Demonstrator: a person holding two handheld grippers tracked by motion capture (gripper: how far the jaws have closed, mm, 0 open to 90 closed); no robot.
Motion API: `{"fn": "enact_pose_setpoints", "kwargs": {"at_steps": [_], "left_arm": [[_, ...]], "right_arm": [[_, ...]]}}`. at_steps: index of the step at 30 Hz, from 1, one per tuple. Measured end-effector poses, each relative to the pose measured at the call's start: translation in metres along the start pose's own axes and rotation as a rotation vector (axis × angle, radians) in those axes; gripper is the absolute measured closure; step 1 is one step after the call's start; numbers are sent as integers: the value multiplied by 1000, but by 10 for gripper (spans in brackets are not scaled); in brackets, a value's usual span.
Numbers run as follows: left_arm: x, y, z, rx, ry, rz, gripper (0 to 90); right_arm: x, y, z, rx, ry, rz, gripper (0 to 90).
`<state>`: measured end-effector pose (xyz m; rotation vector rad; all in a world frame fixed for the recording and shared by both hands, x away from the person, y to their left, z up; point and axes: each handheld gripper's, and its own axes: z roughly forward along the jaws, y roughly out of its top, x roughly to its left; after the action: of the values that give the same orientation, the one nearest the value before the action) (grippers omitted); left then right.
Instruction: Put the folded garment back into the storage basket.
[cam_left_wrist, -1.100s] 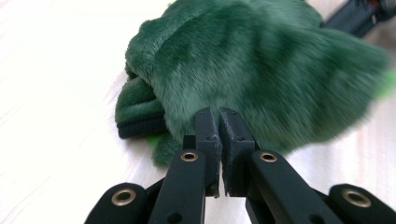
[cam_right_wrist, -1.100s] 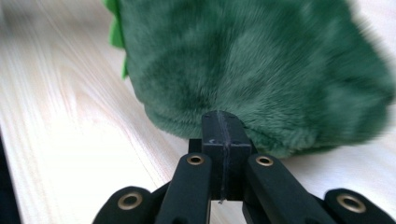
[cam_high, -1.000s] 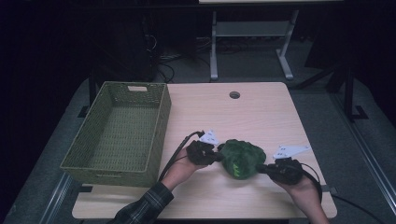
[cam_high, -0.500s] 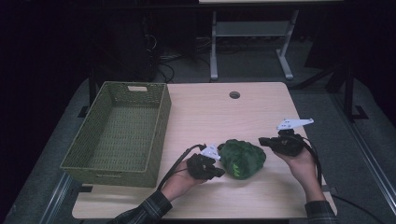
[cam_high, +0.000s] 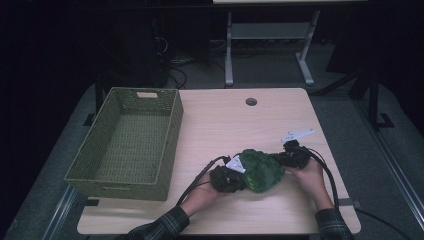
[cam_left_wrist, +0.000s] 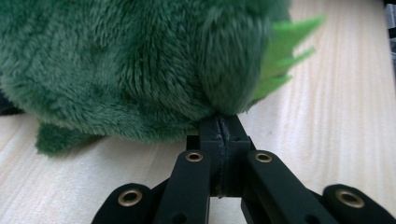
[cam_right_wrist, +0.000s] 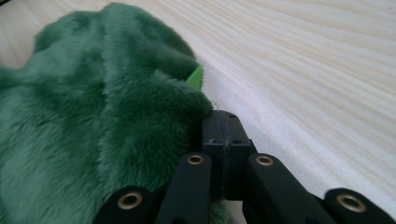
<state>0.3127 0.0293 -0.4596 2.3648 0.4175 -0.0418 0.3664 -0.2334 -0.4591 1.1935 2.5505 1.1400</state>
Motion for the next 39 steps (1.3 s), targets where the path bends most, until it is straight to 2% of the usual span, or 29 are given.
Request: {"fn": "enact_pose_setpoints", "kwargs": {"at_steps": [7,9,17,23,24,25,26,27,29,30,31,32,33,35,36,37,38,39], "left_arm": [[7,-3,-7,-2,42,-6,894],[15,-6,-11,2,56,-14,894],[30,-13,-21,4,99,-35,883],[32,-14,-26,-3,102,-39,838],[30,-15,-32,0,103,-26,817],[30,-15,-32,0,103,-26,793],[29,-16,-35,-9,105,-21,793],[28,-17,-38,-11,99,-12,715],[26,-18,-44,-11,93,0,687],[25,-18,-45,-23,75,-13,638],[24,-18,-48,-23,55,-14,560],[24,-18,-48,-23,55,-14,521],[23,-16,-49,-30,54,-14,476],[21,-13,-51,-45,50,-1,422],[21,-13,-51,-45,50,-1,391],[20,-11,-52,-49,45,5,391],[19,-10,-52,-48,39,11,311],[19,-8,-52,-48,38,16,311]], "right_arm": [[7,-8,-5,15,11,-5,900],[14,-14,-10,21,16,-18,900],[26,-22,-14,32,26,-29,900],[28,-25,-19,14,8,-39,838],[28,-29,-24,-19,-21,-30,762],[28,-29,-24,-19,-21,-30,762],[27,-32,-27,-39,-35,-27,719],[24,-38,-32,-58,-70,-10,616],[23,-40,-34,-59,-81,-2,583],[22,-45,-37,-80,-94,1,543],[19,-52,-40,-85,-115,16,448],[19,-52,-40,-85,-115,16,448],[17,-57,-42,-78,-143,24,356],[15,-63,-43,-76,-180,31,250],[15,-63,-43,-76,-180,31,250],[15,-65,-43,-65,-200,38,205],[14,-69,-41,-53,-229,35,134],[14,-69,-41,-53,-229,35,134]]}}
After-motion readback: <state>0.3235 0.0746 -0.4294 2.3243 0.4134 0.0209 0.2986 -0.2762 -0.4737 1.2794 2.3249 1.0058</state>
